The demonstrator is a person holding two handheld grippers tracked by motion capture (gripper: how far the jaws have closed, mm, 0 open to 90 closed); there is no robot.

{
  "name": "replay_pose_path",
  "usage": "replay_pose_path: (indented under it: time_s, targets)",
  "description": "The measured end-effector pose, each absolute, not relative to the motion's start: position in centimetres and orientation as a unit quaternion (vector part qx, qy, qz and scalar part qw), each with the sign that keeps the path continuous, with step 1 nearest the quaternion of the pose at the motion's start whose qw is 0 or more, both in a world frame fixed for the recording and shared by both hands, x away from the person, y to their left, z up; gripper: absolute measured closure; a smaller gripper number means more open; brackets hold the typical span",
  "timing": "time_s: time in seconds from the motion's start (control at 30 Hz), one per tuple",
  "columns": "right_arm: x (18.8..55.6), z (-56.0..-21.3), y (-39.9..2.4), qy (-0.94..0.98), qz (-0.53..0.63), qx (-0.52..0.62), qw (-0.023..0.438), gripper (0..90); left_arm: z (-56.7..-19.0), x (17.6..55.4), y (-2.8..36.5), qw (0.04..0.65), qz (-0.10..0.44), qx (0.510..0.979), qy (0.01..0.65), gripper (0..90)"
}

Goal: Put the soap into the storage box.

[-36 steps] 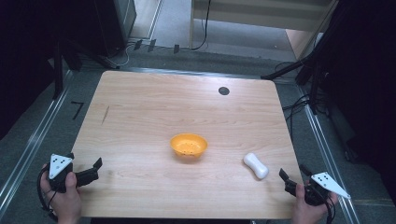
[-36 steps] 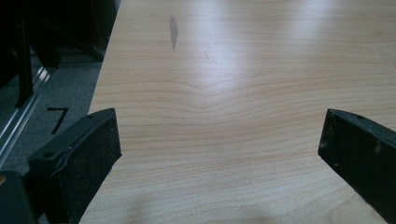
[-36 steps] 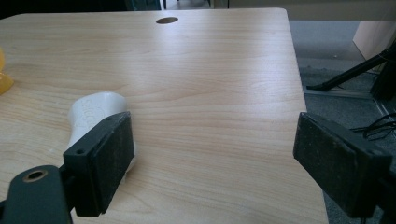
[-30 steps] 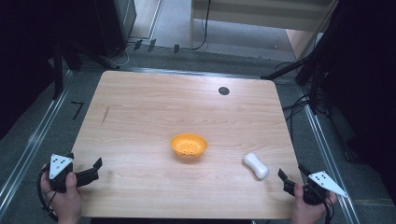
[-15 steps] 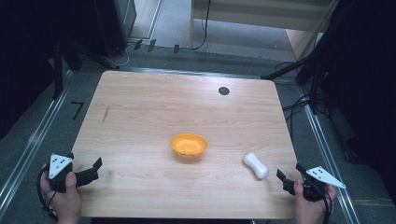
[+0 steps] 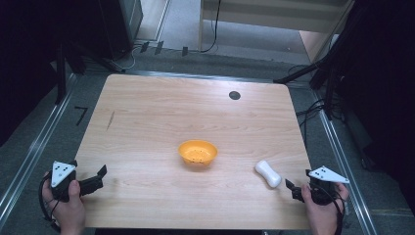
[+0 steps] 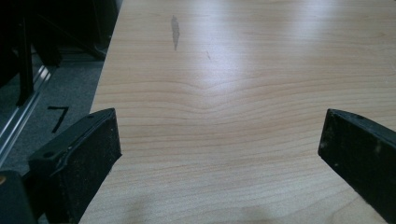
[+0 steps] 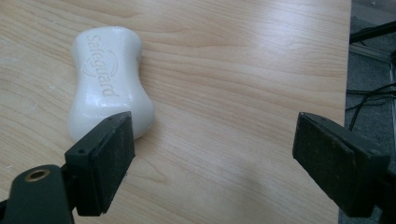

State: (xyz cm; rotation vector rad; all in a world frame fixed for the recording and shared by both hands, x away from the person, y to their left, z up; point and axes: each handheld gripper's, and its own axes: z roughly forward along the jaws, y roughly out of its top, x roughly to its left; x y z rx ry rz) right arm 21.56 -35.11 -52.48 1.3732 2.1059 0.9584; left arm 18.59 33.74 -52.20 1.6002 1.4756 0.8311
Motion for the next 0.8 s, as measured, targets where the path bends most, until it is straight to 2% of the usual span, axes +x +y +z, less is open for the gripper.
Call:
replay_pose_path:
  time_s: [0.8]
  targets:
    - [24.2,-50.8,-33.1,0.822,0.291,0.466,0.151,13.6,-52.2,18.6,33.6,0.389,0.331,0.635,0.58,0.0]
